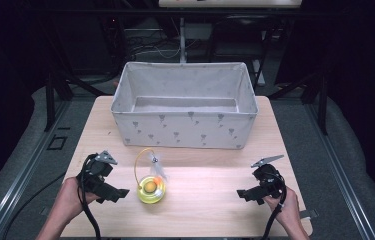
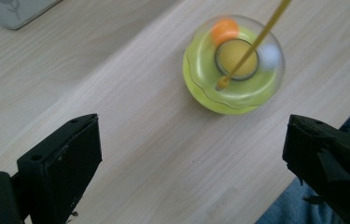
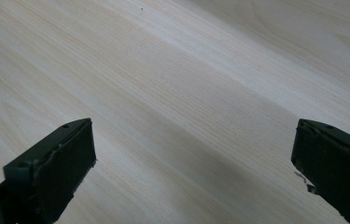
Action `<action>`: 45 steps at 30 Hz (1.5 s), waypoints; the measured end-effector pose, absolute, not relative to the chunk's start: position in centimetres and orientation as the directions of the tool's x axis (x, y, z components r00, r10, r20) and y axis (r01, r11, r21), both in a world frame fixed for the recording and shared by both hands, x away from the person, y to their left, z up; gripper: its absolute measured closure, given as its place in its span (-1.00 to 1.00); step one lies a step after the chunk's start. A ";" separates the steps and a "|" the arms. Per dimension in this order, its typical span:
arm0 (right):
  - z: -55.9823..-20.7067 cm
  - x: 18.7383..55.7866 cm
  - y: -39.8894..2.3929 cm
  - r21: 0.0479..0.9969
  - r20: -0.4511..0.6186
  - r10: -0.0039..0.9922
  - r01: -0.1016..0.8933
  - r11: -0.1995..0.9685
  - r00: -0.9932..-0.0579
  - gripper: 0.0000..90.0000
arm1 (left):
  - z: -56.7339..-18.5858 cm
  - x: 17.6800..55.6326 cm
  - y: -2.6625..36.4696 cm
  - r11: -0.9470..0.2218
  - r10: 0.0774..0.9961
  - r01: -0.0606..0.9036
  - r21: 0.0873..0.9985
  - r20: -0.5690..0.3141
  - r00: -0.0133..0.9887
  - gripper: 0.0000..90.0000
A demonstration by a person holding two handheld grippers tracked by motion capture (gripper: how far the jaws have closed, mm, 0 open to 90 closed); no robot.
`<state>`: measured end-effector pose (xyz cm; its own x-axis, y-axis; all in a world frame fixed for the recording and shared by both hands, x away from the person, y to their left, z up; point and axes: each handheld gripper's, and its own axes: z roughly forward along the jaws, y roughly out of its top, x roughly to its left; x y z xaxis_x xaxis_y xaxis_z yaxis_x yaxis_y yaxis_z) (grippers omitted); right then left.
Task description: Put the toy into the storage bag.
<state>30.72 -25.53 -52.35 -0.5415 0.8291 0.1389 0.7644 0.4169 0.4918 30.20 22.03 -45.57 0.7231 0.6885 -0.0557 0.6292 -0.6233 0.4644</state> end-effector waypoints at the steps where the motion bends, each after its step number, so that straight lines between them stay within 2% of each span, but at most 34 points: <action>1: -52.4 30.7 -25.5 0.488 0.133 0.829 0.764 0.422 -0.543 -1.00 | -45.6 30.2 22.0 -0.623 0.688 0.629 0.464 -0.056 0.723 -0.87; 7: -52.6 30.7 -25.4 0.495 0.144 0.831 0.766 0.410 -0.538 -1.00 | -44.3 30.5 21.2 -0.665 0.648 0.590 0.458 -0.039 0.761 -0.85; 9: -52.5 30.6 -25.1 0.490 0.113 0.825 0.753 0.438 -0.554 -1.00 | -43.9 30.7 20.8 -0.685 0.631 0.578 0.444 -0.034 0.775 -0.86; 15: -52.7 30.5 -25.5 0.496 0.144 0.834 0.768 0.404 -0.532 -1.00 | -42.7 32.4 20.1 -0.705 0.608 0.573 0.418 -0.061 0.792 -0.99; 22: -52.5 30.2 -24.9 0.500 0.128 0.811 0.743 0.445 -0.571 -1.00 | -42.0 33.1 19.0 -0.727 0.584 0.552 0.408 -0.057 0.810 -1.00; 23: -52.5 30.4 -24.8 0.499 0.132 0.810 0.744 0.443 -0.571 -1.00 | -41.7 33.0 18.6 -0.737 0.570 0.533 0.416 -0.044 0.821 -0.82; 24: -52.6 30.5 -24.7 0.494 0.135 0.811 0.748 0.443 -0.569 -1.00 | -41.7 33.0 18.6 -0.737 0.570 0.533 0.416 -0.044 0.821 -0.74; 27: -52.6 30.6 -24.6 0.497 0.143 0.806 0.746 0.444 -0.574 -1.00 | -41.3 33.3 18.1 -0.755 0.558 0.527 0.390 -0.041 0.829 -0.66; 33: -52.6 30.7 -24.7 0.490 0.149 0.798 0.744 0.453 -0.584 -1.00 | -39.3 33.4 16.9 -0.797 0.519 0.483 0.364 0.001 0.855 -0.28; 36: -52.6 30.8 -24.8 0.489 0.149 0.797 0.744 0.456 -0.586 -0.99 | -38.8 33.5 16.3 -0.821 0.498 0.468 0.327 0.013 0.867 -0.20; 45: -52.6 30.8 -24.6 0.490 0.152 0.792 0.741 0.459 -0.591 -0.98 | -39.0 34.3 15.1 -0.862 0.462 0.441 0.251 0.026 0.887 0.28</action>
